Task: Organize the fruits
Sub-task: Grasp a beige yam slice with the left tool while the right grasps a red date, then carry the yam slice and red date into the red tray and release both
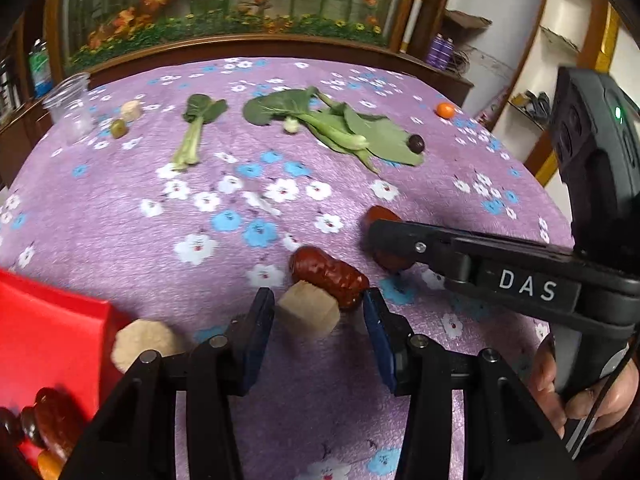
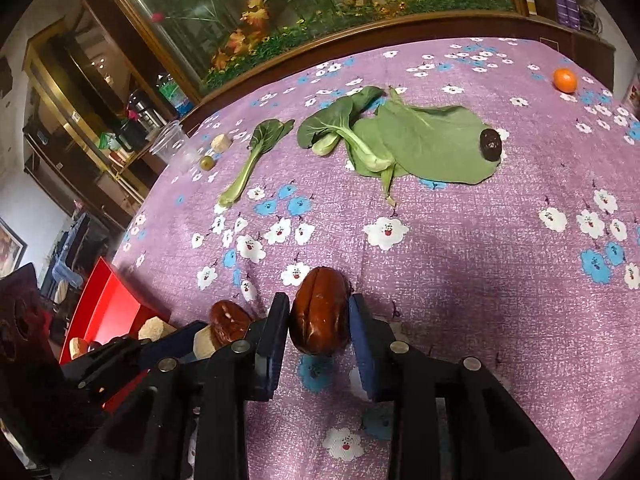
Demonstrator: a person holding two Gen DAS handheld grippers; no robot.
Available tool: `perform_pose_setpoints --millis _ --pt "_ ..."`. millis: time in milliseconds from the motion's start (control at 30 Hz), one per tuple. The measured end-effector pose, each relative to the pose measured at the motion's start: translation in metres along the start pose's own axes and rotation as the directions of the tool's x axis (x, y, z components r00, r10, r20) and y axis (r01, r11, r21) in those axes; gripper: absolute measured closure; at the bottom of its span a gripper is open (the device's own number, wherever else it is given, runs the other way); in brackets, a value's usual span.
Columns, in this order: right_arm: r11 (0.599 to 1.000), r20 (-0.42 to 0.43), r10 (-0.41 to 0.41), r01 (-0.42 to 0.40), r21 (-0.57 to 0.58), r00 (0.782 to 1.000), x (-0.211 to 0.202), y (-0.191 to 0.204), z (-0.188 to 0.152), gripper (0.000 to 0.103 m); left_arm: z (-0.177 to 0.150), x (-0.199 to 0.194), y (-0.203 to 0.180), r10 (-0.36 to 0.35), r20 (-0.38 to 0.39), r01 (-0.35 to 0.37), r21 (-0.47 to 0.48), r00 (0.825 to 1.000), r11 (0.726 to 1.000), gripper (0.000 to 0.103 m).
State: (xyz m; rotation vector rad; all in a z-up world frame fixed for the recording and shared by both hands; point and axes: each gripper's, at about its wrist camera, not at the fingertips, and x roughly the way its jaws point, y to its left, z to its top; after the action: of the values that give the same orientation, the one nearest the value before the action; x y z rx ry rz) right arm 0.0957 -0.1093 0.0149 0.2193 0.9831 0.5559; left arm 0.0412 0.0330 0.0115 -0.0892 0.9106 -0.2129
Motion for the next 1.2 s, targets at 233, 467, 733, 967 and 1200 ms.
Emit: perform_pose_setpoints --millis 233,467,733,967,1200 --pt "0.999 0.0 -0.021 0.02 -0.048 1.0 0.003 0.007 -0.004 0.07 -0.003 -0.002 0.0 -0.003 0.008 0.003 0.004 1.0 1.0 0.073" --pt "0.999 0.024 -0.03 0.031 -0.042 0.999 -0.002 0.006 -0.004 0.07 -0.009 -0.026 0.002 0.019 0.062 -0.017 -0.043 0.998 0.999 0.073" --pt "0.998 0.056 -0.035 0.037 -0.043 0.998 -0.011 0.007 -0.007 0.07 -0.036 -0.086 0.02 0.061 0.149 -0.04 -0.138 0.987 0.99 0.072" --pt "0.998 0.074 -0.039 0.043 -0.055 0.996 -0.021 0.019 -0.016 0.07 -0.071 -0.167 0.075 0.169 0.232 -0.099 -0.286 0.958 0.953 0.072" --pt "0.996 0.102 0.008 0.001 -0.091 0.995 -0.054 0.049 -0.036 0.07 -0.104 -0.235 0.129 0.32 0.28 -0.187 -0.414 0.905 0.891 0.072"
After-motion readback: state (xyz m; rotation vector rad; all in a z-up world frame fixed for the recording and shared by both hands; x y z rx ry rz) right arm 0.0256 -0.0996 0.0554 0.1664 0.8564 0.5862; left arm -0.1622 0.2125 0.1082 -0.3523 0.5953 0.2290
